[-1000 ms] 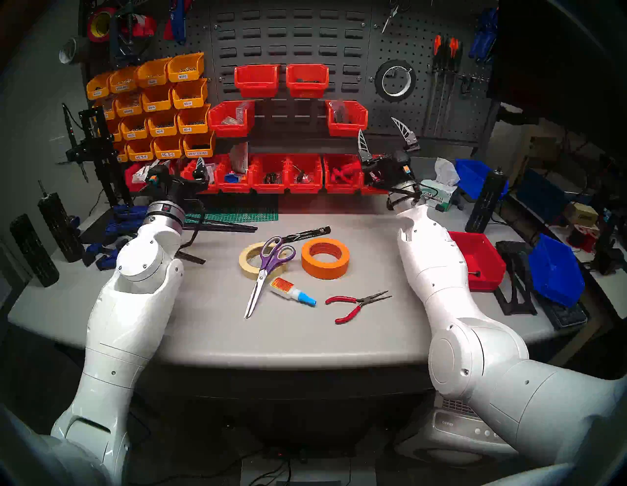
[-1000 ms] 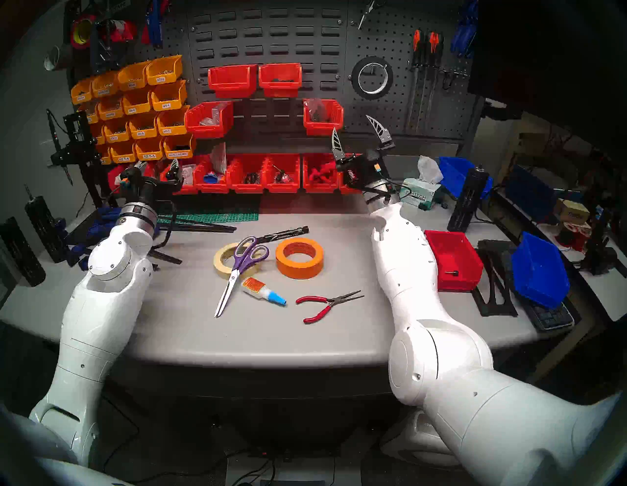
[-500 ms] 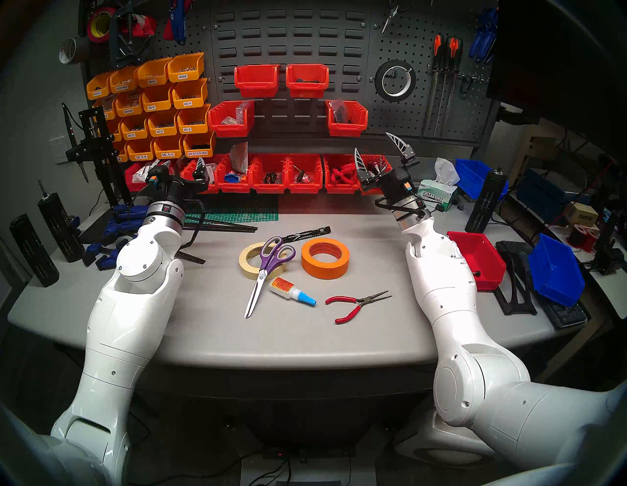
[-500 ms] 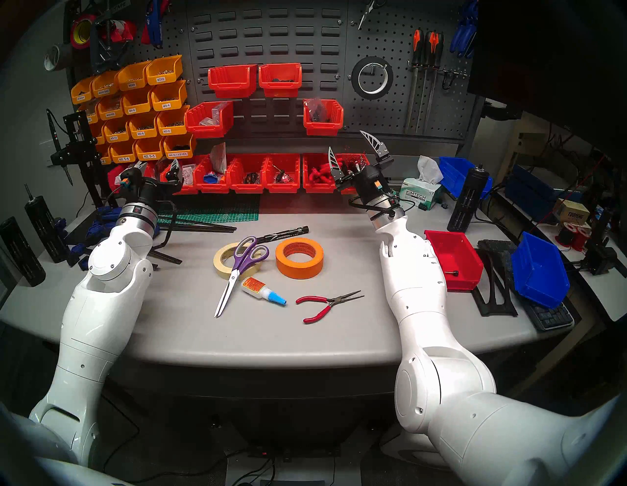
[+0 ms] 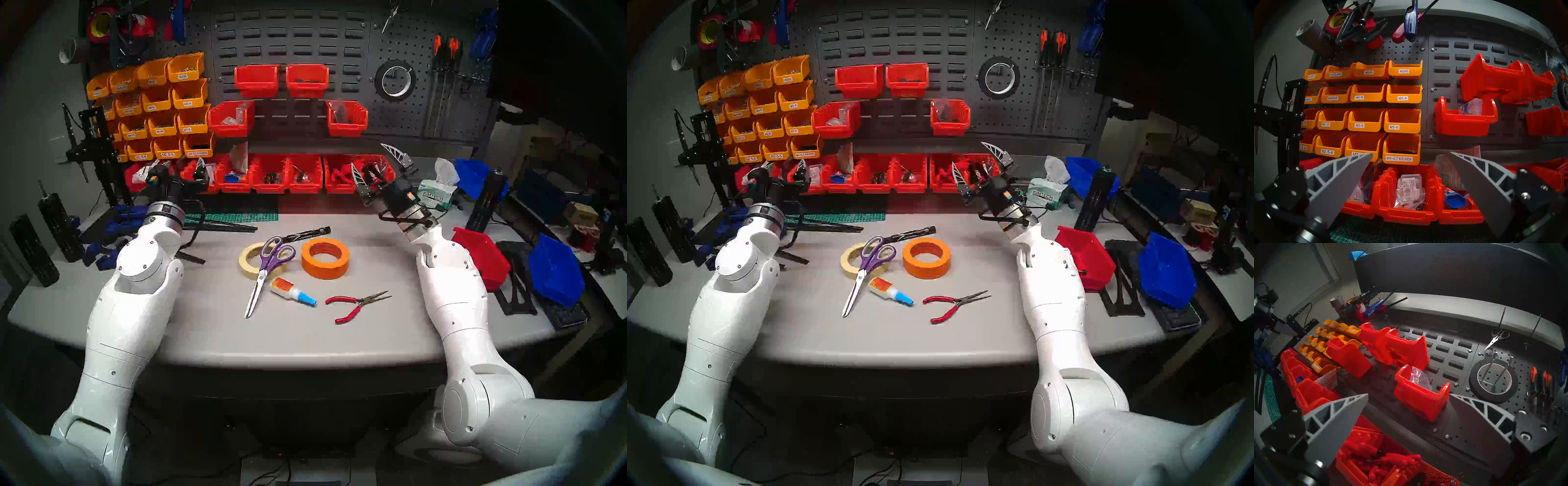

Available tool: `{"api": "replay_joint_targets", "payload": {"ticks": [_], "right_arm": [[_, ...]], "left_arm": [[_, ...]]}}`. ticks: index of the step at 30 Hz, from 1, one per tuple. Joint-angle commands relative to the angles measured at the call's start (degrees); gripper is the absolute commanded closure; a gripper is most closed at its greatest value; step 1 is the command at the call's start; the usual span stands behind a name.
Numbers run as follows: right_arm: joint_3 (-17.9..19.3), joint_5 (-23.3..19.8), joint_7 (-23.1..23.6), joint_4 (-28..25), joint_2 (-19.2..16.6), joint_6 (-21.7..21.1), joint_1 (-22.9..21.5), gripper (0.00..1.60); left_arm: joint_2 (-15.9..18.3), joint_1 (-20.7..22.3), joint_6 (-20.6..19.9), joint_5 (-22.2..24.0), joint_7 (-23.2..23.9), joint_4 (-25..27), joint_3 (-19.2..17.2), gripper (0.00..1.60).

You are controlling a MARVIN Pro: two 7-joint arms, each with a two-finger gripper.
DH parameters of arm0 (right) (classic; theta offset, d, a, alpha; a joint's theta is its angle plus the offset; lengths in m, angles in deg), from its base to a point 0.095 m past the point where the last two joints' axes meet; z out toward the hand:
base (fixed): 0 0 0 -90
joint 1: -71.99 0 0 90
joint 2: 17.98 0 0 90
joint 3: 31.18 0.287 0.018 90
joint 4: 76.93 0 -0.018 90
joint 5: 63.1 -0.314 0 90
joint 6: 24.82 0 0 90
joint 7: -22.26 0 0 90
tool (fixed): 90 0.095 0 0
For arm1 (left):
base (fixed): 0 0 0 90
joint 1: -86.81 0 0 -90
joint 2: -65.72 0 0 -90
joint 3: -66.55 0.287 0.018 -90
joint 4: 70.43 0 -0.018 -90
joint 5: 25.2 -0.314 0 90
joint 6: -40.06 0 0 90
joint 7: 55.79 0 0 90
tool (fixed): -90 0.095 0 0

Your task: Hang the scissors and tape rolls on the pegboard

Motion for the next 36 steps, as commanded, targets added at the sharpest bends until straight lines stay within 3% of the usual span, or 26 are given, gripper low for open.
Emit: {"api": "replay_joint_targets", "payload": {"ticks": [1, 8, 16, 17, 24, 35, 36], "right_arm": [[0.59, -2.98, 2.69, -5.75, -2.32, -2.47, 0.62, 0.00], [1.40, -6.56, 7.43, -10.45, -3.55, -8.07, 3.02, 0.00], [2.53, -11.17, 12.73, -17.09, -4.37, -17.29, 6.74, 0.00], [2.47, -11.85, 13.44, -15.64, -4.43, -17.01, 6.07, 0.00], [3.23, -15.42, 16.91, -21.09, -4.39, -25.53, 9.23, 0.00], [4.85, -16.31, 18.52, -29.33, -5.14, -38.34, 13.57, 0.00], [4.77, -16.72, 19.19, -28.23, -5.32, -38.19, 12.93, 0.00]], "left_arm": [[0.11, 1.80, 0.62, -0.02, -0.01, 1.55, -0.47, 0.00], [0.08, 1.86, 0.65, -0.02, -0.02, 1.60, -0.48, 0.00], [0.04, 1.91, 0.69, -0.02, -0.04, 1.64, -0.49, 0.00], [0.04, 1.91, 0.70, -0.02, -0.04, 1.65, -0.50, 0.00], [0.00, 1.95, 0.75, -0.03, -0.07, 1.68, -0.50, 0.00], [-0.06, 2.00, 0.83, -0.06, -0.13, 1.71, -0.51, 0.00], [-0.07, 2.00, 0.83, -0.07, -0.13, 1.71, -0.51, 0.00]]}}
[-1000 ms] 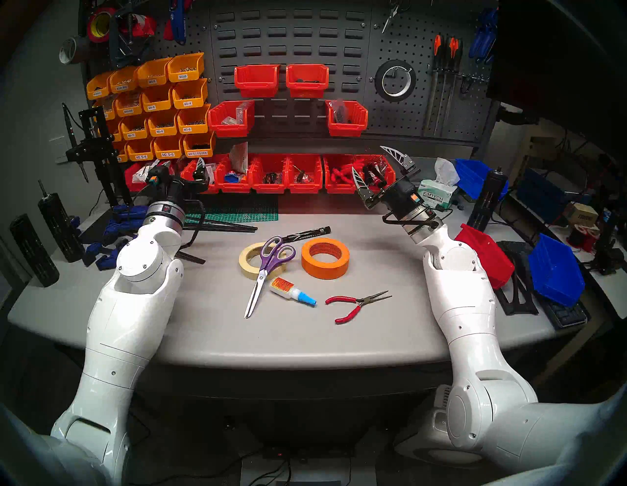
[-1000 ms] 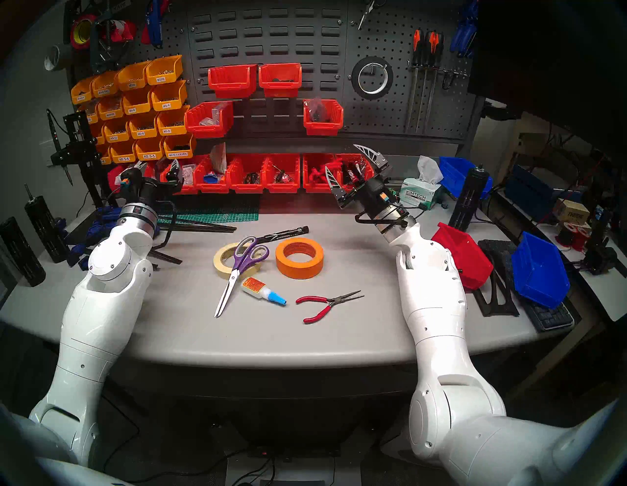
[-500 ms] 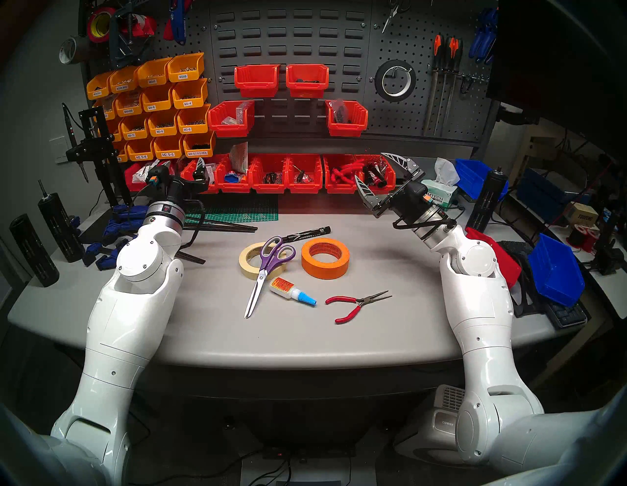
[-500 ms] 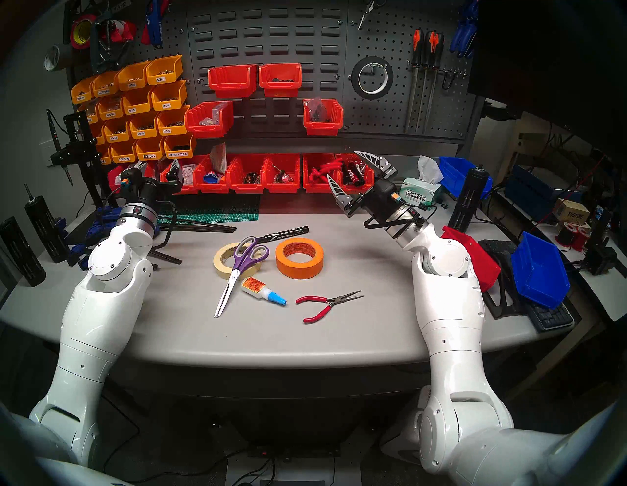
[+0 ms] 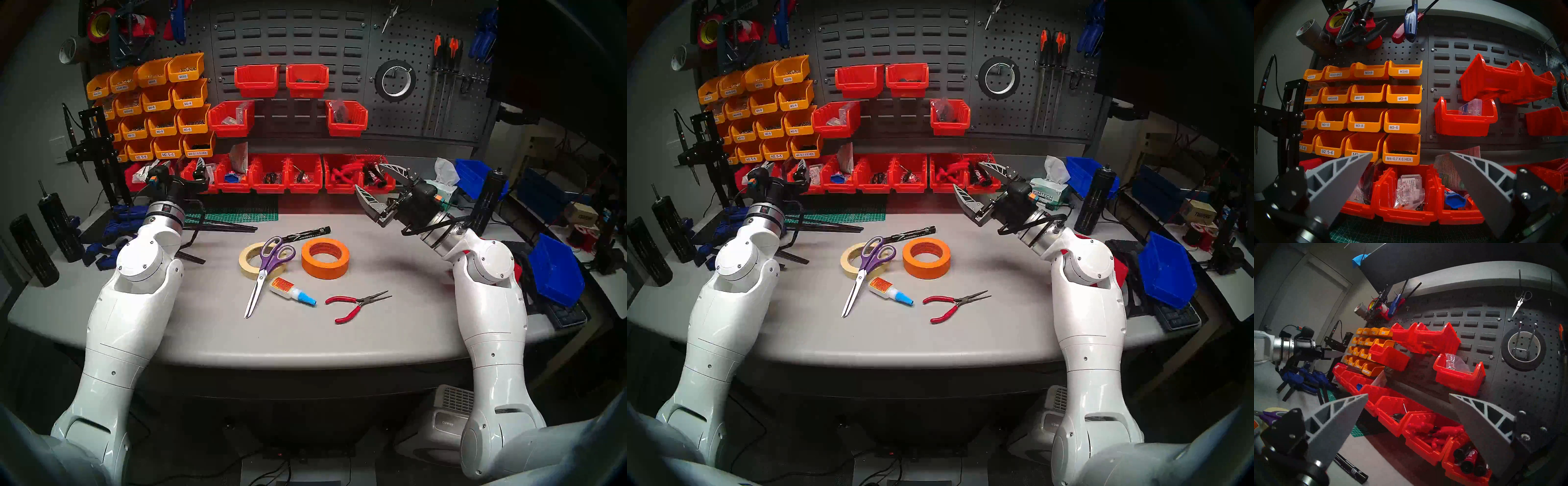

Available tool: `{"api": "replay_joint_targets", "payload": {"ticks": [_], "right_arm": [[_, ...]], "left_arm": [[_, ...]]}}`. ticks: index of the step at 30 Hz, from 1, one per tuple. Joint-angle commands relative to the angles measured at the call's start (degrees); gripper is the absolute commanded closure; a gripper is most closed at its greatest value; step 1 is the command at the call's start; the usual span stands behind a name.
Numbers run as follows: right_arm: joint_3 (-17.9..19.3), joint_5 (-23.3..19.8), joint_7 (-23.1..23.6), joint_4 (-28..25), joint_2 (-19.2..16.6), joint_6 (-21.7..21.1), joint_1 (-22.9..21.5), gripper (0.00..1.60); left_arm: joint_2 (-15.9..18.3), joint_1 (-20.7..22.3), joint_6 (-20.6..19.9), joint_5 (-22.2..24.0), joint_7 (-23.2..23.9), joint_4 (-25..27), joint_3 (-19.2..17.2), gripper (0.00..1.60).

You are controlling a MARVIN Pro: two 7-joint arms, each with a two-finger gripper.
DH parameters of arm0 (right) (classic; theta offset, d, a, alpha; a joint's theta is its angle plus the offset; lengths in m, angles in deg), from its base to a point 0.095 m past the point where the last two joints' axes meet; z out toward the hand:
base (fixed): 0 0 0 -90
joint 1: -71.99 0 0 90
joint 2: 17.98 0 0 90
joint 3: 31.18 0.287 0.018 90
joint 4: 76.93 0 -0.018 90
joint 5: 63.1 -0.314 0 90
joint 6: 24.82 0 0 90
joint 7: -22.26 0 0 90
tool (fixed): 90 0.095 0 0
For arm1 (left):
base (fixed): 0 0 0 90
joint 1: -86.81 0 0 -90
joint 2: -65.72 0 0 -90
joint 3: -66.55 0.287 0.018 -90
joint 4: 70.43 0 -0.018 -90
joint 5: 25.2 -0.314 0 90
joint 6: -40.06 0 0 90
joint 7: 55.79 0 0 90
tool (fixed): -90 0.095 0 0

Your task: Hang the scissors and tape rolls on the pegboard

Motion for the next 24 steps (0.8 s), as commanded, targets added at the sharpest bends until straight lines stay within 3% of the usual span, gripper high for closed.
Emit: {"api": "replay_joint_targets", "payload": {"ticks": [1, 7, 24], "right_arm": [[0.95, -1.10, 0.32, -6.10, -0.87, -6.35, 0.99, 0.00], [1.70, -2.78, 0.84, -9.15, 0.11, -12.50, 2.29, 0.00], [0.95, -3.62, 6.01, -11.18, -1.64, -20.77, 2.39, 0.00]], "left_arm": [[-0.04, 1.98, 0.84, -0.07, -0.15, 1.67, -0.50, 0.00], [-0.05, 1.99, 0.86, -0.08, -0.16, 1.67, -0.50, 0.00], [-0.07, 2.00, 0.89, -0.10, -0.18, 1.67, -0.50, 0.00]]}}
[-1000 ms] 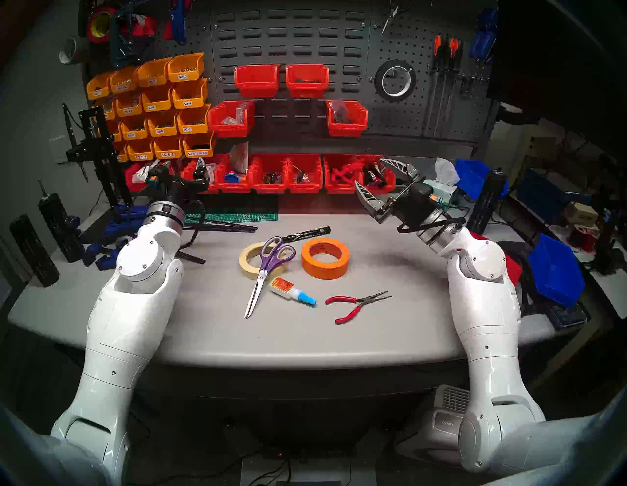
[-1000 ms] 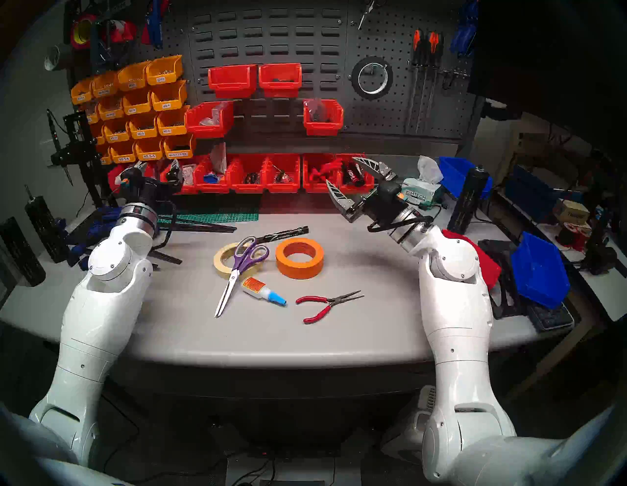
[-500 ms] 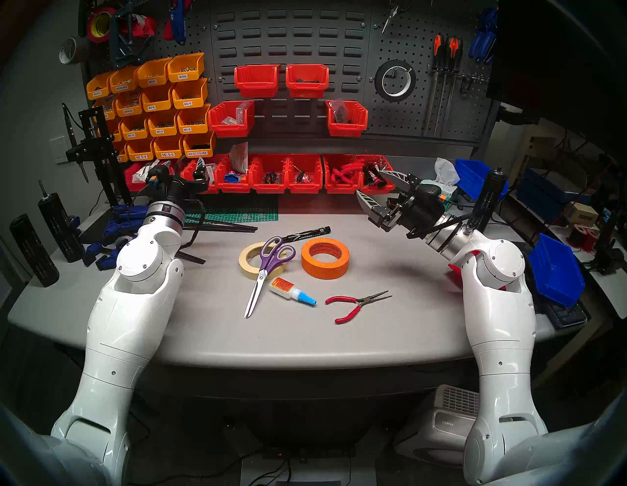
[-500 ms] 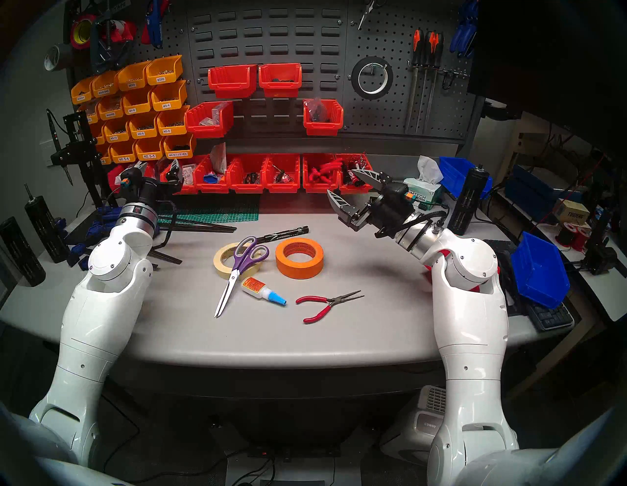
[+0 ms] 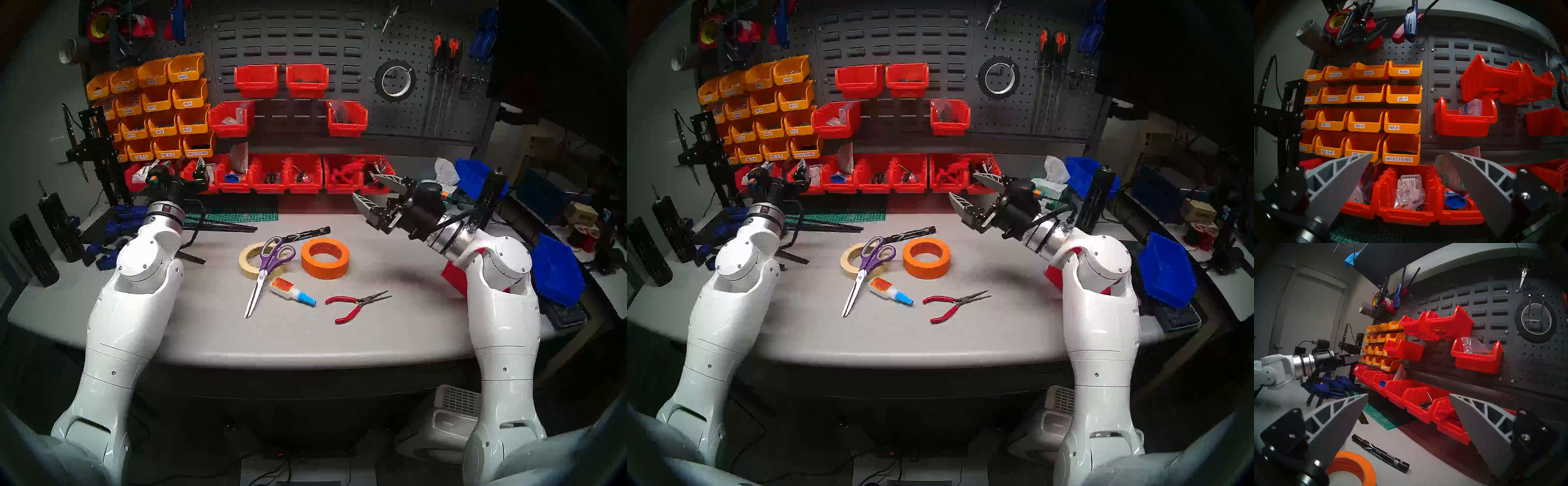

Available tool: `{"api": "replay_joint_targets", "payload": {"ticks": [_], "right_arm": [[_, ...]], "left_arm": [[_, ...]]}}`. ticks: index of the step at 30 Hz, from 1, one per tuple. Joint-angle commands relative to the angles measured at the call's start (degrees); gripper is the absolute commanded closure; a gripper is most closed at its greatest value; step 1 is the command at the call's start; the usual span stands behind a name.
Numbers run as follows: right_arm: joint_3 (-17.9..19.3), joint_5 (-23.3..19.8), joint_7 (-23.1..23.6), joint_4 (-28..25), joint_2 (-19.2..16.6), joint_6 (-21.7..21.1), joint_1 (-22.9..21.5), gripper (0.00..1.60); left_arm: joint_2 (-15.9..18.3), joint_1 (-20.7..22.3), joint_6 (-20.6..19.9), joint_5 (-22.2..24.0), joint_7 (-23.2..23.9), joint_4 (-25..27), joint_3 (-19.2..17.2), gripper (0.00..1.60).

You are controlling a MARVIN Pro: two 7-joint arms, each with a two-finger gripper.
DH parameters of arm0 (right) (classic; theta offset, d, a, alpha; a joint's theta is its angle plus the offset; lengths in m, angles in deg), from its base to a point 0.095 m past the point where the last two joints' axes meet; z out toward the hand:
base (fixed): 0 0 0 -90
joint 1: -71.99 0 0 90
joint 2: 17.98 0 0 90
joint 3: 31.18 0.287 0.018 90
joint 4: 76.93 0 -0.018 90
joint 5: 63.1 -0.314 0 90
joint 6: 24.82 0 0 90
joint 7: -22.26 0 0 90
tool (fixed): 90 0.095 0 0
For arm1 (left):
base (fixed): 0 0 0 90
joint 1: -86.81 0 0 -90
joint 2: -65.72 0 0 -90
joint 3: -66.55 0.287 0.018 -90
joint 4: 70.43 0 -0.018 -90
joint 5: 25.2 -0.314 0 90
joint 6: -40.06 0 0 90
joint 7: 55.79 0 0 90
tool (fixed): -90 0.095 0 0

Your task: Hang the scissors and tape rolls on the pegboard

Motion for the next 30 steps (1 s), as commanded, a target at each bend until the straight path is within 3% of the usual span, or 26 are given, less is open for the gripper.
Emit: {"api": "replay_joint_targets", "payload": {"ticks": [1, 15, 30], "right_arm": [[-0.61, -0.97, 2.26, -2.27, -1.37, -2.94, -1.20, 0.00], [-2.40, -1.15, 3.37, -3.87, 0.45, -4.55, -0.79, 0.00], [-3.17, 0.51, 5.31, -3.49, -1.95, -6.96, -1.02, 0.00]], "left_arm": [[-0.04, 1.99, 0.87, -0.09, -0.16, 1.67, -0.50, 0.00], [-0.04, 1.99, 0.87, -0.09, -0.16, 1.67, -0.50, 0.00], [-0.05, 1.99, 0.88, -0.10, -0.16, 1.67, -0.50, 0.00]]}}
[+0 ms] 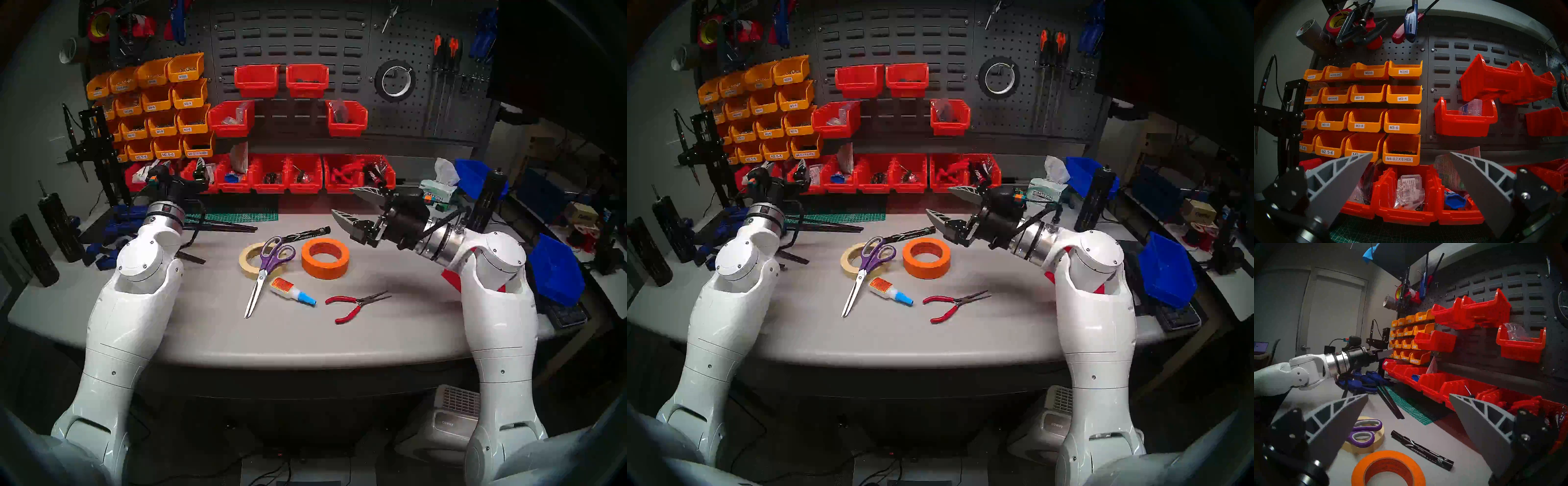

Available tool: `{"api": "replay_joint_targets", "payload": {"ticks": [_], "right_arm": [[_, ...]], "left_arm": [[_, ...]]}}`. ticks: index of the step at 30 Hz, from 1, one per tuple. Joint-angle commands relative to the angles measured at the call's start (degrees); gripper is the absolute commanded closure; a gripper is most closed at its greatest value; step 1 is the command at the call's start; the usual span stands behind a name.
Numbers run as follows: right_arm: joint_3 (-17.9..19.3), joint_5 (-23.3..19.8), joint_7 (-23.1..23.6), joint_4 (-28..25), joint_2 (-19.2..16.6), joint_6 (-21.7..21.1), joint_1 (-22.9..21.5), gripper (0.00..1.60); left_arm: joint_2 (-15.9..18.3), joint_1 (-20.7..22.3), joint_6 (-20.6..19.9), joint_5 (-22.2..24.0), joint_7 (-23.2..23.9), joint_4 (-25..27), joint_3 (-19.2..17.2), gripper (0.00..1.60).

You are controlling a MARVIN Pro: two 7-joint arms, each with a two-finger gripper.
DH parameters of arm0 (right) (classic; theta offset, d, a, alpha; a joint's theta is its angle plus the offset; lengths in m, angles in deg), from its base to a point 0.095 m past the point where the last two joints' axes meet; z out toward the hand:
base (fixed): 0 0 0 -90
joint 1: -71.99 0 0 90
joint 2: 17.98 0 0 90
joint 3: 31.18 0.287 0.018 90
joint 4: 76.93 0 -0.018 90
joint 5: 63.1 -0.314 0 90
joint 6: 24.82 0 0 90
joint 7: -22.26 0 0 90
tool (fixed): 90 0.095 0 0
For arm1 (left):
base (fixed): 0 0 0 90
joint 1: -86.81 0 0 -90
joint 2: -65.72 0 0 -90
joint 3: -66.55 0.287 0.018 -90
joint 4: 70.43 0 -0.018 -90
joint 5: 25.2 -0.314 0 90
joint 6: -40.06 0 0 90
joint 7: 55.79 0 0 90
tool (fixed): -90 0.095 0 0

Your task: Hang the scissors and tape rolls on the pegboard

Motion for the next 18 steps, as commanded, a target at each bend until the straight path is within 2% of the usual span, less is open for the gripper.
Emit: {"api": "replay_joint_targets", "payload": {"ticks": [1, 18], "right_arm": [[0.42, 0.44, 0.20, -1.20, -1.25, -0.62, -1.40, 0.00], [0.30, 1.34, 2.33, 0.16, -2.57, -1.98, -1.85, 0.00]], "left_arm": [[-0.03, 1.99, 0.88, -0.10, -0.15, 1.67, -0.50, 0.00], [-0.03, 1.99, 0.88, -0.10, -0.15, 1.67, -0.50, 0.00]]}}
